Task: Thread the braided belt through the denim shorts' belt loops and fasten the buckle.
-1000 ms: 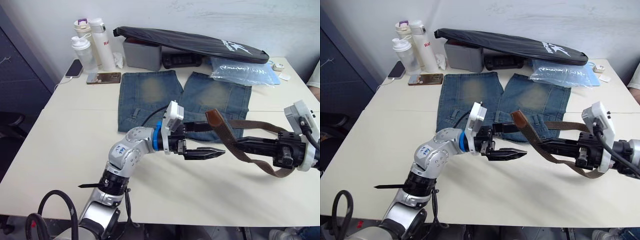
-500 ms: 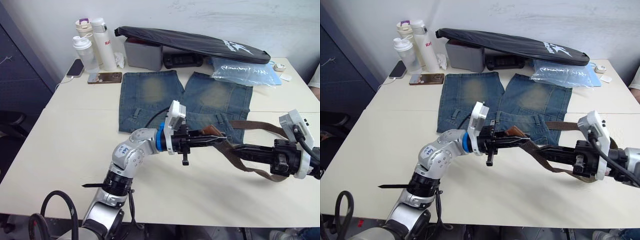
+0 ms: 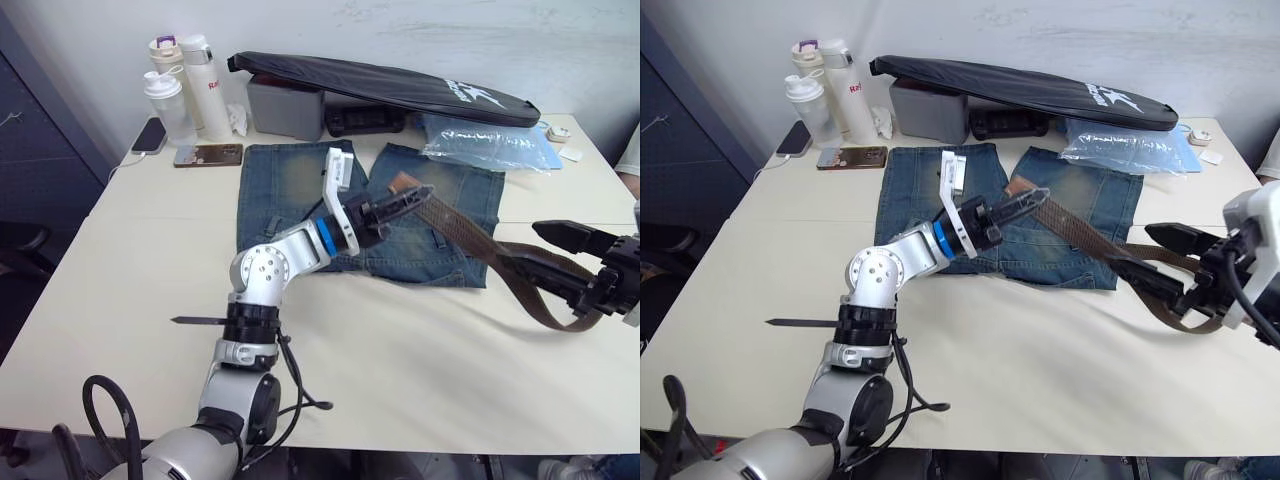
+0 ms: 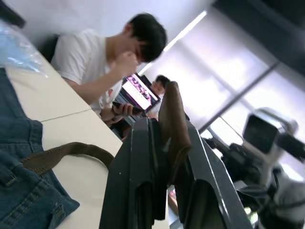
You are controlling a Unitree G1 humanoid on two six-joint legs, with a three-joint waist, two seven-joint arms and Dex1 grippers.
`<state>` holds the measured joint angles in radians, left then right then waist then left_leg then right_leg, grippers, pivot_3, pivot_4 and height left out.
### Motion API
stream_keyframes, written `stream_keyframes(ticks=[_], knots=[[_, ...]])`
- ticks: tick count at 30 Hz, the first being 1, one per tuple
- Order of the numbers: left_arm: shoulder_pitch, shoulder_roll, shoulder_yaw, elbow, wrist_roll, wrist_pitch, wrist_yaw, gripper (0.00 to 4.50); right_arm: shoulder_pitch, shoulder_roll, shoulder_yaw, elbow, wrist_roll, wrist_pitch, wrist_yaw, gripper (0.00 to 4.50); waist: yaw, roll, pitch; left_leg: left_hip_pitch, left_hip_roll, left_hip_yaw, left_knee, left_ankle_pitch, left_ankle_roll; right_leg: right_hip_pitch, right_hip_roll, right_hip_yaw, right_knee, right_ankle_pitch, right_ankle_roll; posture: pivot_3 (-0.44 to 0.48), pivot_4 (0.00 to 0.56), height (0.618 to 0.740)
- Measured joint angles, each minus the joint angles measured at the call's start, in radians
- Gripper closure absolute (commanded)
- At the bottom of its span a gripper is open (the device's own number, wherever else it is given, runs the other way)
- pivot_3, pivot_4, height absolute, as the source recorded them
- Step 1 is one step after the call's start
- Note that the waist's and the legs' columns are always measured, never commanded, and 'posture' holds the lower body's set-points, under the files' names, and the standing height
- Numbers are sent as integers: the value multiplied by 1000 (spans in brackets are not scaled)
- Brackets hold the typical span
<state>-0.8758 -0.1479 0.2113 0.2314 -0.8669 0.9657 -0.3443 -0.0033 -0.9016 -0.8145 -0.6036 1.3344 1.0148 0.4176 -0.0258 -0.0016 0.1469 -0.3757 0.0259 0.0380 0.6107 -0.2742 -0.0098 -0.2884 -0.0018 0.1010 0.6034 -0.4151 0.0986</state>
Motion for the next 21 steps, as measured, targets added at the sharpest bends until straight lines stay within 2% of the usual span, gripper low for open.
stream_keyframes(ticks=[4, 7, 12, 17, 21], knots=[[-46, -15, 118, 66, -68, 10, 166, 4500, 133, 126, 19, -63, 294, -98, -223, 64, 2, 0, 0, -1, 1, -1, -1, 0, -1, -1, 2, 1, 1, 0, 0, 0, 150, 740], [-57, -18, 147, 71, -123, 19, 209, 4500, 190, 260, 155, -141, 413, -208, -376, 64, -1, 0, 0, -1, 1, -1, 0, 0, -2, -1, 2, 2, 1, 0, 1, 0, 150, 740], [-59, -19, 139, 54, -206, 78, 243, 4500, 137, 492, 391, -159, 420, -384, -563, 64, -4, 0, 0, 1, 1, 1, 0, 2, -3, -1, 1, 3, 3, 0, 2, 0, 150, 740], [-58, -19, 118, 18, -267, 123, 262, 4500, 61, 607, 517, -87, 356, -484, -623, 64, -3, 0, 0, 1, 1, 0, -2, 3, -5, -2, 2, 3, 3, 0, 2, 0, 150, 740], [-58, -19, 112, 19, -270, 113, 267, 4500, -27, 667, 573, -28, 312, -539, -645, 64, -3, 0, 0, 2, 1, 0, -2, 3, -5, -2, 2, 3, 3, 0, 2, 0, 150, 740]])
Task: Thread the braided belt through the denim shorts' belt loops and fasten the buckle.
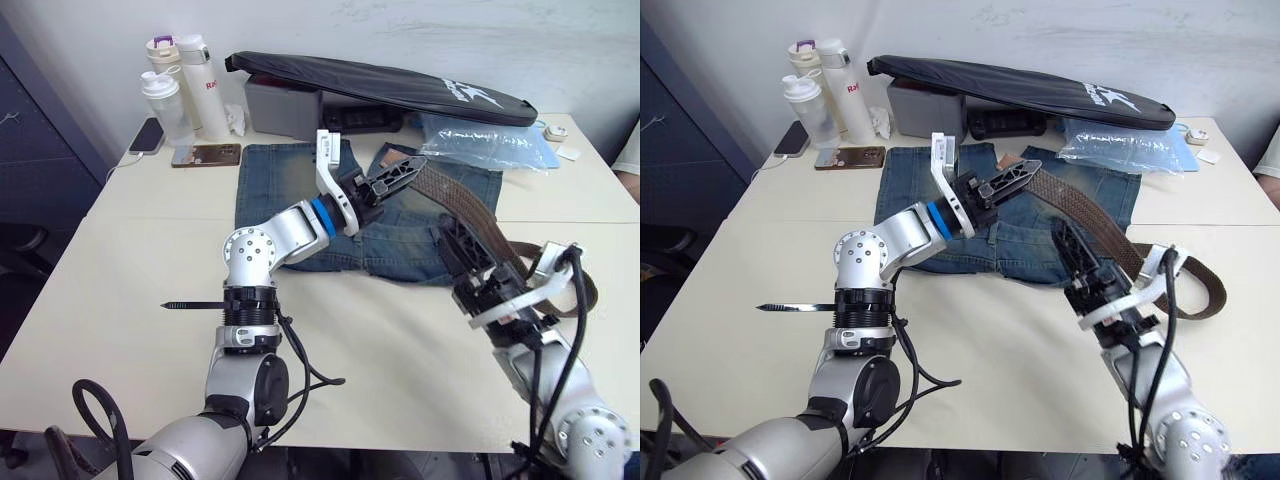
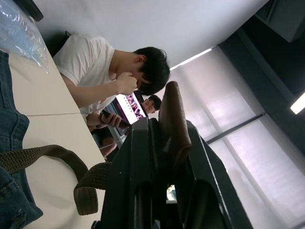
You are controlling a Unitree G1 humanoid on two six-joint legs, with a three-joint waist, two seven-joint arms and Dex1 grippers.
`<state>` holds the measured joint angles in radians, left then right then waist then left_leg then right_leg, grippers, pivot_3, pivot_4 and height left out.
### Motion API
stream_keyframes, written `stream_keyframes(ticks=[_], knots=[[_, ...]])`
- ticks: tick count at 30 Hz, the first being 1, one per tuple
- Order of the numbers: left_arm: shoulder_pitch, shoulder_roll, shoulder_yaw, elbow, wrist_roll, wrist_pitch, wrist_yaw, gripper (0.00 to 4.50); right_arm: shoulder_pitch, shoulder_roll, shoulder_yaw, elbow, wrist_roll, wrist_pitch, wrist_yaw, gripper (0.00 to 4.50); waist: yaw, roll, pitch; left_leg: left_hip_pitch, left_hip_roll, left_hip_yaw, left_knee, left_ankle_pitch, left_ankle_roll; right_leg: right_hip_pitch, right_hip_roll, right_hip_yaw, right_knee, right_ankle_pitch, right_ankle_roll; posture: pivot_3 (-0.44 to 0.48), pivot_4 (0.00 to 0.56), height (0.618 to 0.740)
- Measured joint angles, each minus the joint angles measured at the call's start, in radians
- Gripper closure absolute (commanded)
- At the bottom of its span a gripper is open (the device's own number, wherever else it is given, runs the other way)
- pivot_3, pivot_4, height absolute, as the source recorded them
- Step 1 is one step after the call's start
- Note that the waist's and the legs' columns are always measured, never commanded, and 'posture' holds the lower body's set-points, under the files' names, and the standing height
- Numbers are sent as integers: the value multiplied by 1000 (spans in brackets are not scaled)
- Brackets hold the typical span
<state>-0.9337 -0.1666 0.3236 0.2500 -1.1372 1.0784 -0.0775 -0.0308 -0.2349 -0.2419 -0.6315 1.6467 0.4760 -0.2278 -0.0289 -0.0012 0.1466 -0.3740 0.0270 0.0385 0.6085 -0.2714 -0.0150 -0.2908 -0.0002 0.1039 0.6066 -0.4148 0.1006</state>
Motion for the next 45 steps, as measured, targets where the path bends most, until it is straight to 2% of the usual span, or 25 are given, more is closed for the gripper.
stream_keyframes(ticks=[6, 10, 19, 22, 29, 30, 33, 35, 37, 38, 39, 41, 43, 44, 45], knots=[[4, 0, -39, 0, 0, -5, 3, 4500, -122, 102, 76, 58, -93, -63, -13, 64, 1, 1, 0, 0, 0, 0, -1, 0, 0, 0, 0, 0, 0, 0, 0, 0, 150, 740], [6, 0, -41, 0, 0, -28, 20, 4500, -147, 168, 58, 80, -118, -137, -13, 64, 1, 1, -1, 0, 0, 0, -2, 0, 0, 0, -1, -1, 0, 0, 0, 0, 150, 740], [13, 5, -63, 20, 24, -67, -4, 4500, -133, 191, 10, 80, -106, -211, -8, 64, -1, 2, -1, 0, 0, 0, -3, 0, 0, -1, -2, -1, 0, 0, 0, 0, 150, 740], [13, 4, -68, 31, 29, -71, -6, 4500, -141, 192, 7, 83, -118, -215, -8, 827, -1, 2, -1, 0, 0, 0, -3, 0, -1, -1, -2, -1, 0, 0, 0, 0, 150, 740], [13, 4, -68, 59, 42, -100, -10, 4500, -138, 192, 18, 85, -165, -213, -8, 4279, 0, 2, -1, 0, 0, 0, -4, 0, -1, -1, -2, -1, -1, 0, 0, 0, 150, 740], [13, 4, -68, 64, 43, -104, -14, 4500, -135, 192, 18, 86, -172, -213, -8, 4465, 0, 2, -1, 0, 0, 0, -4, 0, -1, -1, -2, -1, -1, 0, 0, 0, 150, 740], [13, 5, -74, 69, 51, -105, -23, 4500, -126, 191, 13, 86, -173, -214, -8, 4465, -1, 2, -1, 0, 0, 0, -4, 0, -1, -1, -2, -1, -1, 0, 0, 0, 150, 740], [16, 7, -88, 65, 64, -106, -30, 3501, -121, 182, 8, 86, -174, -212, -8, 4500, -1, 2, -1, 0, 0, 0, -4, 0, -1, -1, -2, -1, -1, 0, 0, 0, 150, 740], [31, 15, -99, 54, 79, -107, -40, 2796, -123, 164, -10, 86, -174, -214, -8, 4500, -1, 2, -1, 0, 0, 0, -5, 0, -1, -1, -2, -1, -1, 0, 0, 0, 150, 740], [53, 30, -117, 34, 101, -109, -64, 2242, -124, 138, -36, 86, -174, -215, -8, 4500, -1, 2, -1, 0, 0, 0, -5, 0, -1, -1, -2, -1, -1, 0, 0, 0, 150, 740], [57, 33, -122, 32, 108, -109, -71, 2074, -124, 131, -45, 86, -174, -215, -8, 4500, -1, 2, -1, 0, 0, 0, -5, 0, -1, -1, -2, -1, -1, 0, 0, 0, 150, 740], [58, 82, -167, 9, 169, -146, -122, 1210, -136, 85, -75, 87, -171, -212, -13, 4500, -1, 3, 0, 0, 0, 1, -5, 1, -1, -1, -2, -1, -2, 0, 0, 0, 150, 740], [44, 183, -252, -18, 274, -216, -227, 324, -155, 3, -114, 87, -157, -202, -15, 4500, -2, 4, 0, 1, -1, 2, -6, 1, -1, -1, -2, 1, -2, 0, 0, 0, 150, 740], [39, 233, -280, -29, 322, -254, -275, 54, -160, -26, -137, 87, -147, -199, -16, 4500, -3, 4, 0, 2, -1, 3, -8, 2, -2, -1, -2, 1, -2, 0, 0, 0, 150, 740], [36, 322, -364, -52, 417, -340, -368, 54, -154, -78, -161, 87, -134, -184, -17, 4500, -4, 4, 0, 4, -1, 5, -11, 2, -3, -1, -2, 2, -3, 0, -1, 0, 150, 740]])
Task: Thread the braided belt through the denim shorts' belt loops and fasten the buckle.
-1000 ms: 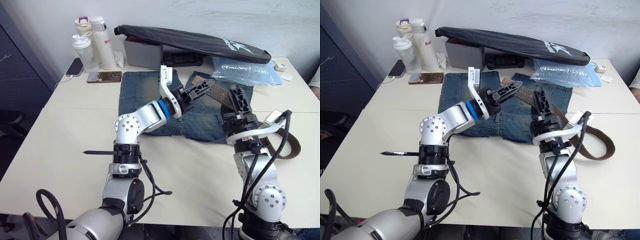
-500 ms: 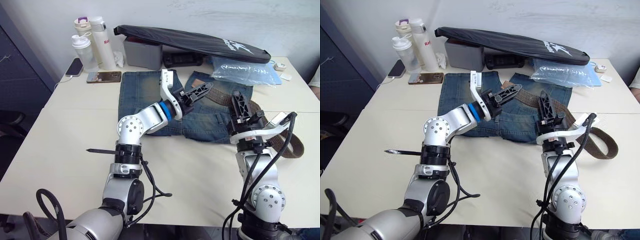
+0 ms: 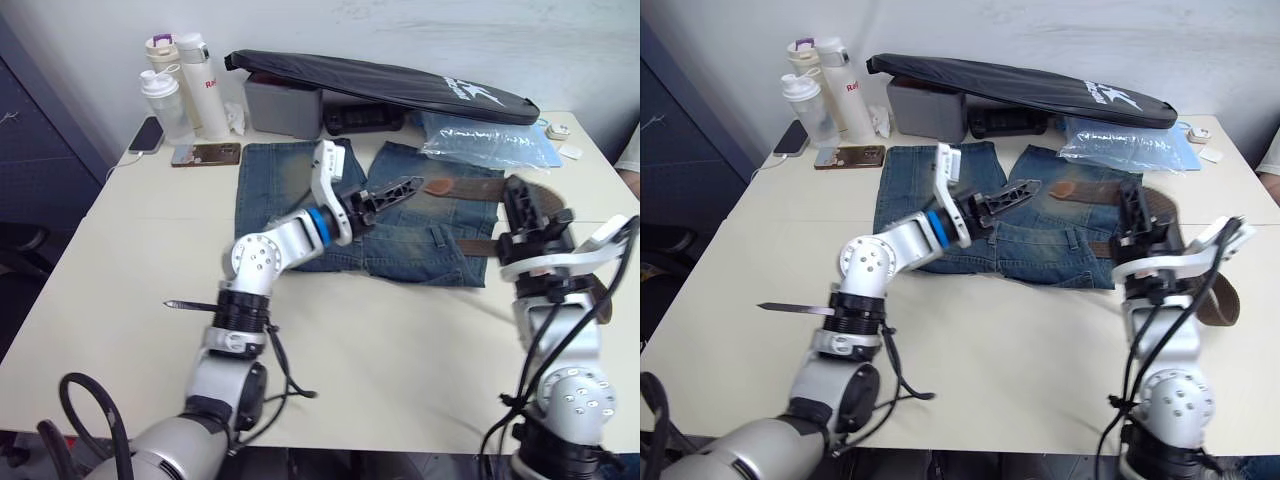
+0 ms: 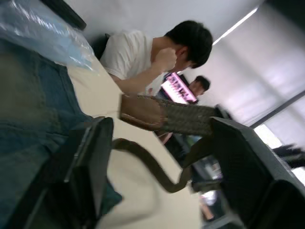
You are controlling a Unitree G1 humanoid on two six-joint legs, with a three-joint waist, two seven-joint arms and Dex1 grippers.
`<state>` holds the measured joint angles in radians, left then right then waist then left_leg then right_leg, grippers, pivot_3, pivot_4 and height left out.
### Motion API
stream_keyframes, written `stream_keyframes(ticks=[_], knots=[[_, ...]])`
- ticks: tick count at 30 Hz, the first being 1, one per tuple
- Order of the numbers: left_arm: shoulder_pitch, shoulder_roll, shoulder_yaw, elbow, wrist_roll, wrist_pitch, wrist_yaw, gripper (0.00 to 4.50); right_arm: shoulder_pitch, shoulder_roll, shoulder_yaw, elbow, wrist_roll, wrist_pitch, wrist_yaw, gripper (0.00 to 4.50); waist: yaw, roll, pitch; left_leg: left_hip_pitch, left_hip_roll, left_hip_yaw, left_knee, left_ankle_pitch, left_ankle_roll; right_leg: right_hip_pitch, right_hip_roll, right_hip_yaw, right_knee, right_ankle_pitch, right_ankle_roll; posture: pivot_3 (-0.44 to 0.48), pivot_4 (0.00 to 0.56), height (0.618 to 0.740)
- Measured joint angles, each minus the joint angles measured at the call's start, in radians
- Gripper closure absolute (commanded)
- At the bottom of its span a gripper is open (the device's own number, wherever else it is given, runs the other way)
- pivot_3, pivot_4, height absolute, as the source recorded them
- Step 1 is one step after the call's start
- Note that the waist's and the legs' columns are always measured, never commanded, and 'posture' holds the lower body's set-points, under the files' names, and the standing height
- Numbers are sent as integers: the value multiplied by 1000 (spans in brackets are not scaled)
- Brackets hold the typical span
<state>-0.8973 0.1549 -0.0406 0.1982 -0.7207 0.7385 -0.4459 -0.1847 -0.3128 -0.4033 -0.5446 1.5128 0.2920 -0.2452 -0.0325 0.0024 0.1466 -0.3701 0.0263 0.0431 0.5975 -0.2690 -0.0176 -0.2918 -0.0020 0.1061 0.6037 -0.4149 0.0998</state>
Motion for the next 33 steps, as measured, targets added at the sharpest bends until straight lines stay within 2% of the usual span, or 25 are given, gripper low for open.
stream_keyframes(ticks=[2, 4, 6, 8, 11, 16, 21, 22, 27, 30, 33], knots=[[1, 125, -140, -23, 161, -143, -155, 54, 24, -111, -43, 0, 5, 41, -1, 4500, 0, 2, 0, 1, 0, 3, -5, 1, -1, 0, 0, 3, -2, 0, -1, 0, 150, 740], [10, 175, -239, -23, 282, -262, -276, 54, 45, -193, -73, 1, 8, 83, -2, 4500, 6, 2, 0, 1, 0, 3, -6, 1, -1, 0, 0, 3, -3, 0, -2, 0, 150, 740], [21, 166, -307, -11, 351, -336, -337, 54, 58, -262, -76, 1, 10, 127, -2, 4500, 8, 1, 0, -1, 0, 3, -6, 0, 1, 0, -2, 3, -3, 0, -2, 0, 150, 740], [21, 128, -380, 26, 447, -444, -373, 54, 133, -410, -115, -2, 9, 214, 28, 4500, 14, 2, 0, -4, -3, 3, -4, -2, 7, 0, -5, 3, -5, 0, -2, 0, 150, 740], [15, 84, -397, 83, 503, -520, -391, 54, 238, -551, -202, -10, 11, 310, 87, 4500, 10, 0, 1, -6, -3, 5, -4, -3, 9, 0, -6, 3, -9, 0, 0, 0, 150, 740], [-59, -44, -414, 295, 620, -654, -391, 54, 414, -620, -385, -21, 52, 432, 188, 4500, 7, -2, 1, -5, -4, 5, -2, -3, 11, 1, -5, 4, -13, 0, 0, 0, 150, 740], [-97, -147, -444, 515, 707, -745, -372, 54, 451, -615, -434, -44, 56, 443, 189, 4500, 0, -3, 2, -5, -5, 7, -3, -3, 13, 0, -5, 7, -12, 1, 0, 0, 150, 740], [-117, -189, -449, 612, 738, -777, -349, 54, 458, -601, -439, -59, 61, 442, 174, 4500, 2, -3, 2, -5, -4, 6, -3, -3, 14, 0, -4, 7, -12, 1, 0, 0, 150, 740], [-185, -251, -440, 824, 808, -853, -283, 54, 485, -563, -467, -87, 65, 428, 136, 4500, 3, -3, 2, -7, -5, 7, -3, -3, 15, -4, -4, 9, -10, 1, 1, 0, 150, 740], [-222, -275, -407, 913, 829, -870, -232, 854, 489, -549, -473, -112, 72, 415, 120, 4500, 4, -3, 2, -8, -5, 7, -4, -2, 13, -5, -4, 8, -9, 1, 1, 0, 150, 740], [-231, -296, -400, 972, 858, -880, -193, 2141, 490, -545, -473, -129, 76, 404, 109, 4500, 6, -3, 2, -10, -5, 7, -3, -1, 12, -7, -4, 8, -8, 1, 1, 0, 150, 740]])
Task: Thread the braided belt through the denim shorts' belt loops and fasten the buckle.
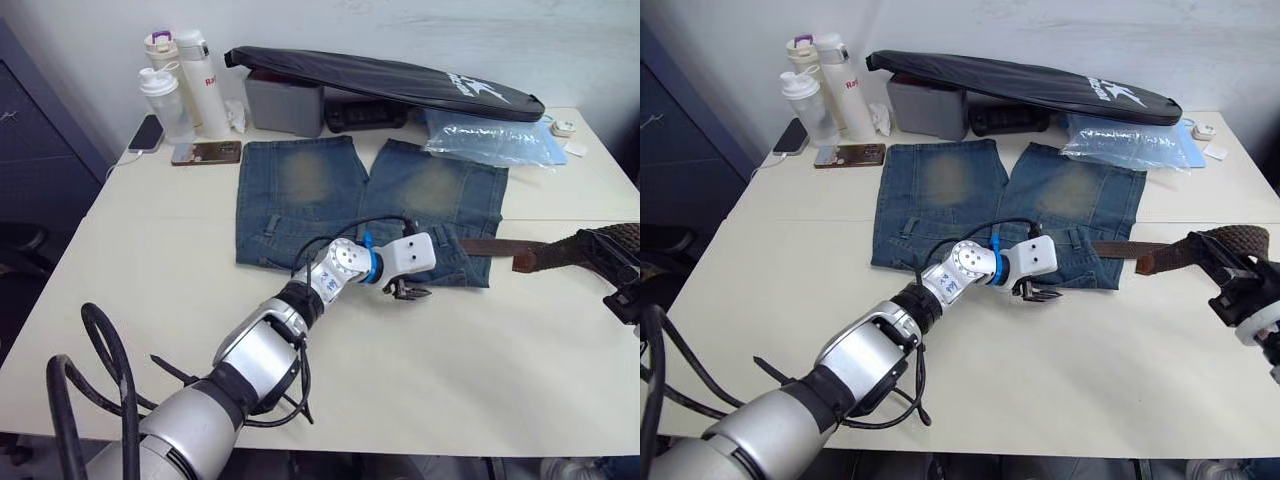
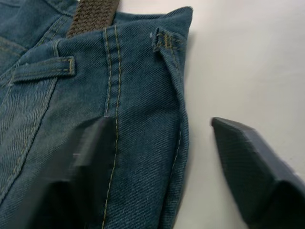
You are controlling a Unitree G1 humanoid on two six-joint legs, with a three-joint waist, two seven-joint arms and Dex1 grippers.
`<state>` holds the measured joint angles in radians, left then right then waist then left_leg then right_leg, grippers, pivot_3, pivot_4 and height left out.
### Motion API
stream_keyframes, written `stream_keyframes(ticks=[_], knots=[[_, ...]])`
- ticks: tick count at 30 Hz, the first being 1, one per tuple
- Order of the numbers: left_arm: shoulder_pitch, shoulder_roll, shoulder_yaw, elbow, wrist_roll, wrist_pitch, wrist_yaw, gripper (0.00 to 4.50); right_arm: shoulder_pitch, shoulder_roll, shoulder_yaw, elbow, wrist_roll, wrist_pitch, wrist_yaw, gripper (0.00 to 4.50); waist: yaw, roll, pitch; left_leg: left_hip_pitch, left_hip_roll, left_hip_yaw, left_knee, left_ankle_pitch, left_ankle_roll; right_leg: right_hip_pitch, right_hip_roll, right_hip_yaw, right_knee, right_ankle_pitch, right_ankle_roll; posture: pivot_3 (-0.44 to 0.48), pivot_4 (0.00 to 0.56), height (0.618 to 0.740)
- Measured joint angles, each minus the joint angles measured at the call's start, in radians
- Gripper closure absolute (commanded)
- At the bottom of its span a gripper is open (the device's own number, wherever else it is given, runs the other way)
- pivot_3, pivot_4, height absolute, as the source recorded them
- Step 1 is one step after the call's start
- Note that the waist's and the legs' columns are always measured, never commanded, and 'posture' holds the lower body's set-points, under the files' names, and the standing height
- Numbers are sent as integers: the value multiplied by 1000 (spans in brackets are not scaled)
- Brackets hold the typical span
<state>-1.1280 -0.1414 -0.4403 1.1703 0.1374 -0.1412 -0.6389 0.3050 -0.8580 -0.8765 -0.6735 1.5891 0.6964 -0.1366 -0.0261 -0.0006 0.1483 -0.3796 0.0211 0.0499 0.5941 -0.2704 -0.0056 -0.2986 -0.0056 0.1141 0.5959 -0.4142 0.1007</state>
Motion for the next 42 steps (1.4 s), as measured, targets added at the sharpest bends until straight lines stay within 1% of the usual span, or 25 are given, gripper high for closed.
stream_keyframes(ticks=[1, 3, 5, 8, 10, 13, 16, 18, 21, 24, 26, 28, 29, 31, 32, 33, 34, 36, 42], knots=[[1, -5, 3, 15, 9, -7, 8, 2692, 0, 2, 0, -3, 0, -2, -5, 4500, 1, 0, 0, -1, 0, 0, 0, 0, 0, -1, 0, 0, 0, 0, 0, 0, 150, 740], [1, -8, 10, 21, 25, -20, 11, 3615, 0, 9, 0, -8, 0, -9, -12, 4500, 2, -1, -1, -5, 0, 0, 1, 1, -1, -3, 0, 0, 3, 0, 0, 0, 150, 740], [3, -5, 14, 19, 30, -31, -9, 4441, -7, 9, 1, -8, 2, -20, -17, 4500, 2, -1, -1, -5, -1, 0, 1, 1, -1, -4, 0, 0, 5, 0, 0, 0, 150, 740], [34, 20, 29, -21, 27, -41, -95, 4441, -12, 9, 1, -8, 11, -24, -20, 4500, 0, -1, -1, -5, 0, 0, 1, 3, -3, -4, 0, 0, 8, 0, 0, 0, 150, 740], [74, 46, 39, -79, 11, -37, -182, 4441, -13, 8, 1, -7, 17, -24, -19, 4500, -1, -1, -1, -5, 0, 0, 0, 4, -4, -5, 1, 0, 10, 0, 0, 0, 150, 740], [163, 97, 41, -237, -19, 15, -314, 4441, -14, 7, 1, -5, 31, -24, -12, 4500, -1, -1, -2, -5, 1, 0, 0, 5, -5, -5, 1, 0, 12, 0, 0, 0, 150, 740], [272, 164, 25, -459, -34, 118, -411, 4441, -22, 6, 8, -4, 53, -24, -10, 4500, -2, 0, -2, -5, 2, 0, 0, 5, -5, -5, 2, 0, 16, 0, 0, 0, 150, 740], [332, 208, 11, -600, -38, 200, -455, 4441, -26, 6, 19, -5, 81, -26, -12, 4500, -2, 0, -2, -5, 2, -1, 1, 5, -5, -5, 2, 0, 15, 0, 0, 0, 150, 740], [391, 249, -6, -745, -43, 296, -491, 4441, -23, 16, 53, -11, 119, -36, -22, 4500, -1, 0, -2, -5, 2, -1, 3, 5, -4, -5, 2, 0, 15, 0, 0, 0, 150, 740], [424, 264, -13, -834, -53, 374, -500, 4441, -15, 40, 91, -33, 150, -48, -40, 4500, -1, 0, -2, -6, 2, -1, 4, 5, -3, -5, 1, 0, 15, 0, 0, 0, 150, 740], [426, 263, -10, -861, -60, 414, -497, 4441, -14, 48, 117, -39, 169, -61, -54, 4500, -1, 0, -2, -6, 1, -1, 4, 5, -3, -5, 1, 0, 14, 0, 0, 0, 150, 740], [426, 262, -4, -887, -75, 459, -494, 3679, -8, 53, 132, -51, 184, -68, -67, 4500, -2, 0, -2, -6, 1, -1, 5, 5, -3, -5, 1, 0, 14, 0, 0, 0, 150, 740], [426, 265, 6, -896, -92, 487, -495, 3422, -6, 54, 139, -57, 193, -73, -75, 4500, -2, 0, -2, -6, 1, -1, 5, 5, -3, -5, 1, 0, 15, 0, 0, 0, 150, 740], [419, 282, 38, -937, -142, 564, -509, 2491, 5, 59, 154, -81, 215, -89, -90, 4500, -4, 0, -2, -6, 2, -1, 5, 5, -3, -5, 2, 0, 15, 0, 0, 0, 150, 740], [407, 306, 40, -963, -160, 589, -525, 2056, 14, 59, 157, -89, 227, -94, -96, 4500, -4, 0, -2, -6, 2, -2, 4, 5, -3, -5, 2, 0, 15, 0, 0, 0, 150, 740], [394, 339, 47, -984, -176, 607, -546, 1504, 24, 60, 159, -95, 238, -101, -101, 4500, -5, 0, -2, -6, 3, -2, 4, 5, -3, -5, 3, 0, 15, 0, 0, 0, 150, 740], [380, 378, 61, -1007, -192, 623, -567, 1048, 31, 61, 160, -100, 249, -109, -107, 4500, -5, 0, -2, -5, 3, -2, 4, 5, -4, -5, 3, 0, 15, 0, 0, 0, 150, 740], [348, 434, 89, -1013, -217, 644, -597, 71, 37, 69, 160, -106, 271, -128, -119, 4500, -5, 1, -2, -5, 3, -1, 4, 6, -4, -5, 3, 0, 15, 0, 0, 0, 150, 740], [309, 474, 147, -1014, -297, 645, -639, 25, 62, 76, 177, -106, 281, -152, -144, 4500, -2, 0, -2, -4, 3, -4, 6, 6, -4, -5, 2, -2, 16, 0, 0, 0, 150, 740]])
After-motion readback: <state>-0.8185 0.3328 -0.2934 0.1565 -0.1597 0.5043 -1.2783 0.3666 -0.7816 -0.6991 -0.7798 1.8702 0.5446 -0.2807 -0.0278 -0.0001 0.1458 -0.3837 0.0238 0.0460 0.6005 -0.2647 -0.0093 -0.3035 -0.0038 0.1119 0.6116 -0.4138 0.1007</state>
